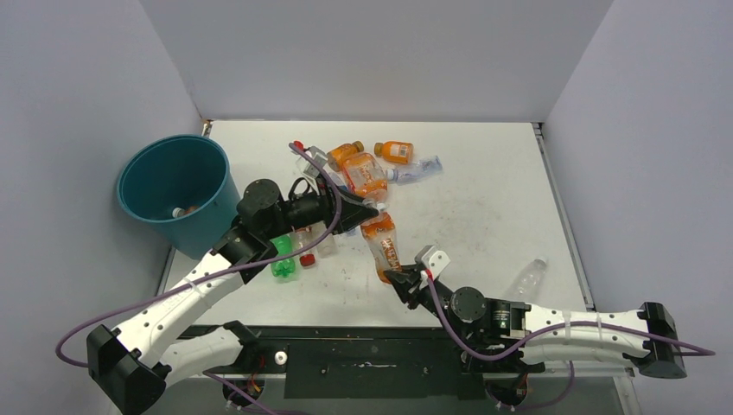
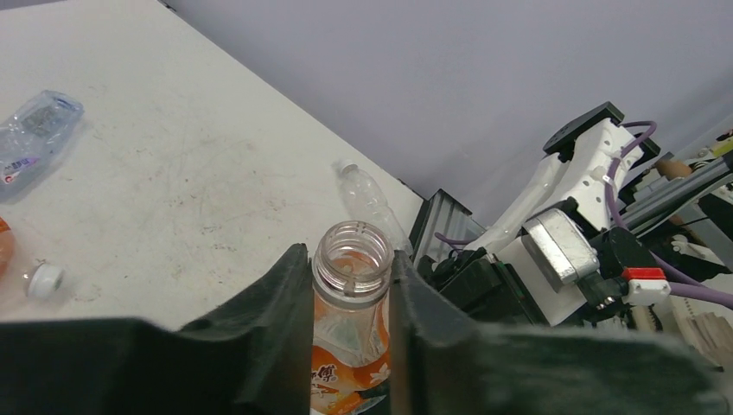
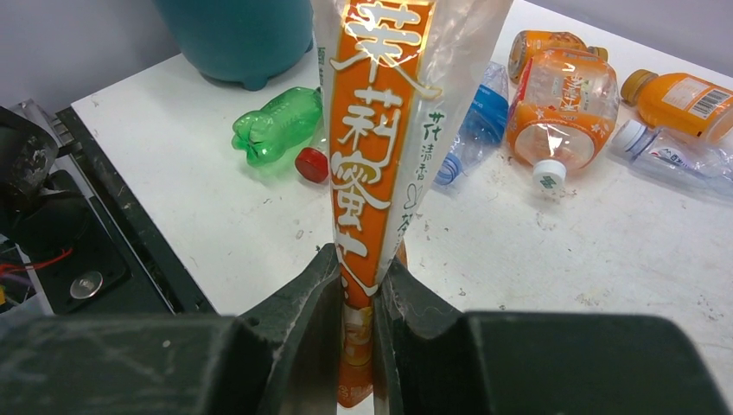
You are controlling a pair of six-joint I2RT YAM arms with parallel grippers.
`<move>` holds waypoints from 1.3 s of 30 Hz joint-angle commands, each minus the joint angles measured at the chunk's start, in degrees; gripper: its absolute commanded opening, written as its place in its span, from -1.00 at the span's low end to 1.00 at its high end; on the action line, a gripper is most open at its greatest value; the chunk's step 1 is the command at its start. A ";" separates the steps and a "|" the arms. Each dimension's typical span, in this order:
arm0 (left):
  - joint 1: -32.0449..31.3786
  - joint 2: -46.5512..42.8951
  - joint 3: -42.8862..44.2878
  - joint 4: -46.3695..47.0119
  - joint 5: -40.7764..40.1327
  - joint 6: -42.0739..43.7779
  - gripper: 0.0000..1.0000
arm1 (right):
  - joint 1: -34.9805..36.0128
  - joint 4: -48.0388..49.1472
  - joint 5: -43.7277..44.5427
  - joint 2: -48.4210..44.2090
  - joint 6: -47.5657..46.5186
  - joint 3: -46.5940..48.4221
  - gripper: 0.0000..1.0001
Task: Put the plastic bottles in the bin
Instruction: Pick up the plastic bottle at the center of the board, then place the plastic bottle in the trash bin.
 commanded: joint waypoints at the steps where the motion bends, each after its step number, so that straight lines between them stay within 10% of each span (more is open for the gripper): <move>1: -0.72 -0.37 0.85 2.46 -0.33 -0.02 -0.83 | 0.78 2.90 0.55 0.69 -0.10 0.54 -0.71; 4: -0.83 -0.56 0.75 2.54 -0.93 -0.13 -1.00 | 0.73 2.60 0.41 0.91 0.36 0.93 -0.42; 7: -0.83 -1.20 0.97 2.31 -2.34 -0.16 -1.00 | 0.93 0.17 0.06 1.83 2.49 2.52 0.82; 24: -0.47 -7.91 19.25 -22.39 -37.05 22.36 -1.00 | 1.84 -5.09 -6.14 -3.51 12.52 14.56 0.79; 35: 0.07 -6.75 29.23 -21.12 -72.01 37.99 -1.00 | 1.67 1.68 15.53 -11.99 12.87 1.42 0.79; 39: 9.14 -2.15 34.68 -25.54 -70.40 31.67 -1.00 | 0.79 -1.87 21.39 -8.68 13.34 2.55 0.79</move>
